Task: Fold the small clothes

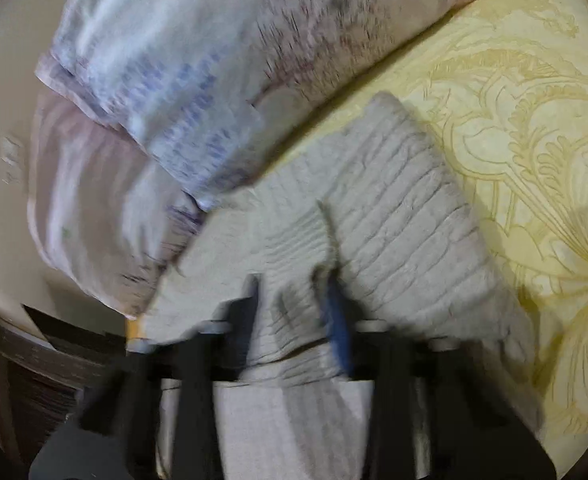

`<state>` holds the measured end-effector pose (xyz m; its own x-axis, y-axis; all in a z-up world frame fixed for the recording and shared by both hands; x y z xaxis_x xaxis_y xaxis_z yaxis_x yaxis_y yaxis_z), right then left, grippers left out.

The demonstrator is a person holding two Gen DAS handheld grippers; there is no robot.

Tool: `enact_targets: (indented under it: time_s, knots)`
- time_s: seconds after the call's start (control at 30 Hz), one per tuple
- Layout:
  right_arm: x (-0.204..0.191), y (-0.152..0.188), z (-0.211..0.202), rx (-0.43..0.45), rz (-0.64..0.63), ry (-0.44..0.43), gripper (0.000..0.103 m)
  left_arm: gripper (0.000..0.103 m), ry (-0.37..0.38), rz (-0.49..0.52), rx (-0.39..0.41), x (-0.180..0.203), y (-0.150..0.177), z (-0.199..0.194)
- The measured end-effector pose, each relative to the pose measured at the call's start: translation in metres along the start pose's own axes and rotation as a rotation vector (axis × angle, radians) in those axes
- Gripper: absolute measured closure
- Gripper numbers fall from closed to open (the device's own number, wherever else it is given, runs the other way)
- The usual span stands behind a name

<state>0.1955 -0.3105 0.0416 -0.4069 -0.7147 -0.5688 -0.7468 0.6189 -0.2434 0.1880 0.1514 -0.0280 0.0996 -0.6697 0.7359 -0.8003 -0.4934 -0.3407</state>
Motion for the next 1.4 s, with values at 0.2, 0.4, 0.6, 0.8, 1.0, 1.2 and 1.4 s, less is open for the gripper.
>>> enact_targets:
  time_s: [0.2, 0.4, 0.6, 0.8, 1.0, 1.2, 1.4]
  knots:
    - [-0.03, -0.001, -0.033, 0.183, -0.177, 0.017, 0.097, 0.081, 0.011, 0.014, -0.008, 0.004, 0.0, -0.001]
    - [-0.005, -0.002, -0.001, 0.069, -0.131, 0.151, 0.089, 0.07, 0.04, 0.096, 0.001, 0.021, 0.005, -0.016]
    - [0.004, 0.009, -0.05, 0.109, -0.131, 0.064, 0.048, 0.056, 0.034, 0.18, 0.043, 0.017, 0.014, -0.053]
    - [0.041, 0.036, -0.096, 0.059, -0.113, 0.038, 0.047, 0.056, 0.017, 0.208, 0.011, -0.002, 0.036, -0.074]
    - [0.071, 0.067, -0.12, 0.023, -0.089, 0.037, 0.048, 0.056, 0.031, 0.186, -0.043, -0.015, 0.064, -0.078]
    - [0.085, 0.097, -0.124, -0.048, -0.052, -0.046, 0.06, 0.056, 0.055, 0.181, -0.056, -0.018, 0.087, -0.087]
    - [0.089, 0.127, -0.127, -0.134, -0.013, -0.183, 0.08, 0.061, 0.104, 0.18, -0.055, -0.021, 0.112, -0.103]
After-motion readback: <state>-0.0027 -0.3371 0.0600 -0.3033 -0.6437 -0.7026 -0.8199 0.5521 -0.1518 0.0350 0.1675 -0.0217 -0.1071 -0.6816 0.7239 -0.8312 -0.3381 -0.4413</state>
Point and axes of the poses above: each gripper's, at about its wrist camera, not at the fingertips, and z roughly the way its jaws point, x to its right, y to its underside, the point moved 1 cm from there along z, roughly the way its jaws point, and after that the axes turned 1 degree about z, right-handed, at the moved point
